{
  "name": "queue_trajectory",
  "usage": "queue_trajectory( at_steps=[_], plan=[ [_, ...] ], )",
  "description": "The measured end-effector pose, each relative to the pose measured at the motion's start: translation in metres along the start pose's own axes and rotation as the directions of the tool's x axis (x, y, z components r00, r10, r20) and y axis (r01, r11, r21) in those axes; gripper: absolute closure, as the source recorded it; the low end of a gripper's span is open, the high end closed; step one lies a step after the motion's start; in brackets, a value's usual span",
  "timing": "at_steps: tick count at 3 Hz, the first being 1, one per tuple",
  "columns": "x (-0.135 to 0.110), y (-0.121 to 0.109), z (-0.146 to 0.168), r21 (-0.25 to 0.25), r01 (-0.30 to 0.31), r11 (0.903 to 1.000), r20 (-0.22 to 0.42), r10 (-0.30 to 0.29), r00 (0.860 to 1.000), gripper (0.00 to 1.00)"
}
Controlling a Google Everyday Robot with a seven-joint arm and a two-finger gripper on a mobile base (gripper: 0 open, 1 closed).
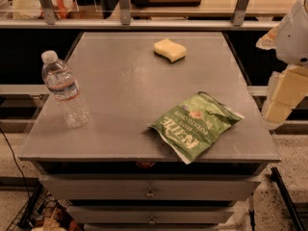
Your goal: Pick water bottle
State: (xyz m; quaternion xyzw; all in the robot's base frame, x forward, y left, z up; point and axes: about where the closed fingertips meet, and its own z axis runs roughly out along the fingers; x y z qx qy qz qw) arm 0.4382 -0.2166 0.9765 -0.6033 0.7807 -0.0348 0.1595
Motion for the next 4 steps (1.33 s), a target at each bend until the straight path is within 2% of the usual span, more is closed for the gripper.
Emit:
queue_trajectory(
  at_steps=[1,2,3,4],
  plan=[
    [0.0,0.0,0.0,0.0,0.0,1.0,0.0,0.0,1.0,0.0],
    [-0.009,0.002,0.002,-0.018,0.012,0.9998,0.051,-0.011,0.999,0.0],
    [-0.031,0.008,0.014,-0.065,0.035,0.9972,0.153,-0.025,0.988,0.0],
    [-0.062,0.017,0.03,-0.133,0.025,0.9908,0.275,0.013,0.961,0.0]
  ],
)
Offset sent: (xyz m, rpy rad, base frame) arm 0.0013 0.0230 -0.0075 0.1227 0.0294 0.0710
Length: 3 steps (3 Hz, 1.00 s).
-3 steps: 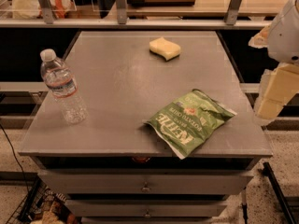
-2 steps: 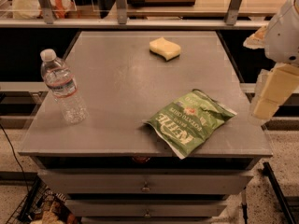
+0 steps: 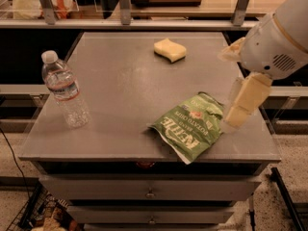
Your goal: Pick water bottle
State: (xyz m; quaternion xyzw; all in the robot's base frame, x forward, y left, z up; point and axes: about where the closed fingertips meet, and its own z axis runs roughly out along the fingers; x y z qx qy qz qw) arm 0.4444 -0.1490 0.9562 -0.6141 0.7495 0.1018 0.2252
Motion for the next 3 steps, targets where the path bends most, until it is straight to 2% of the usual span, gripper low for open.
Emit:
queue_trajectory(
  at_steps=[1,2,3],
  plan=[
    [-0.013,0.004,0.003,-0.02,-0.003,0.9998,0.049,0.004,0.999,0.0],
    [-0.013,0.004,0.003,-0.02,-0.003,0.9998,0.049,0.004,0.999,0.0],
    [-0.023,0.003,0.025,-0.03,-0.005,0.9996,0.108,0.008,0.994,0.0]
  ],
)
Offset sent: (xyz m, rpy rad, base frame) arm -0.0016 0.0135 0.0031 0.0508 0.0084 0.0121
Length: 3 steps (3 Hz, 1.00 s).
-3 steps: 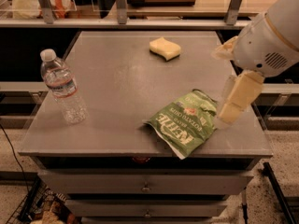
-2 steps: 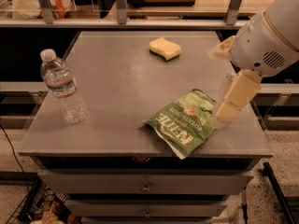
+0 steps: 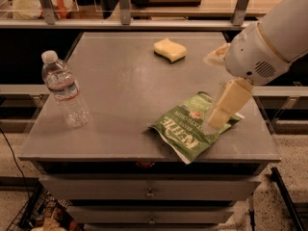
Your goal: Pick water bottle
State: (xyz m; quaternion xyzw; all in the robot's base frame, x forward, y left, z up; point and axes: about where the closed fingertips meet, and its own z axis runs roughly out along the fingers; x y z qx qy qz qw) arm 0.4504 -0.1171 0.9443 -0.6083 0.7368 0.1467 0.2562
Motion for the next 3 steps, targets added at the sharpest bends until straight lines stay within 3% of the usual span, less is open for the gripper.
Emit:
queue_trajectory(
  at_steps=[1,2,3],
  plan=[
    [-0.014,0.0,0.038,-0.021,-0.004,0.9998,0.113,0.006,0.994,0.0],
    [-0.033,0.0,0.072,-0.034,-0.017,0.9993,0.239,0.024,0.971,0.0],
    [-0.057,-0.003,0.109,-0.05,-0.093,0.9944,0.38,0.105,0.919,0.0]
  ],
)
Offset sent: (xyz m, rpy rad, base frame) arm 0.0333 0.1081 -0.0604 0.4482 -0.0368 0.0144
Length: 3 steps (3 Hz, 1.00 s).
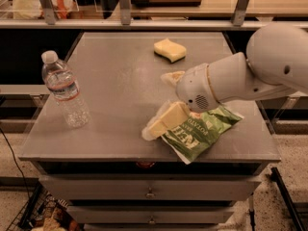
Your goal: Pick water bottle
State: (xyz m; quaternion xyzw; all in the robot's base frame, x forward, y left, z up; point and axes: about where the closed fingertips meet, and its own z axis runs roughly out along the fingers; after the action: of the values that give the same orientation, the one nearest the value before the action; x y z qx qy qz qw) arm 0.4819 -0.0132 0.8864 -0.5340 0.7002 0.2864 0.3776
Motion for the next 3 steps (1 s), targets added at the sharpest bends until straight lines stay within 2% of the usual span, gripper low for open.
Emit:
queue_trajectory(
  at_steps=[1,2,3],
  plan=[
    [-0.01,-0.007,0.002,0.034,-0.002,0.9994,0.022,0.001,1.0,0.0],
    [-0.008,-0.004,0.012,0.032,0.007,0.9995,0.077,-0.009,0.997,0.0],
    [-0.017,-0.005,0.045,0.018,0.03,0.9994,0.2,-0.033,0.979,0.0]
  ],
)
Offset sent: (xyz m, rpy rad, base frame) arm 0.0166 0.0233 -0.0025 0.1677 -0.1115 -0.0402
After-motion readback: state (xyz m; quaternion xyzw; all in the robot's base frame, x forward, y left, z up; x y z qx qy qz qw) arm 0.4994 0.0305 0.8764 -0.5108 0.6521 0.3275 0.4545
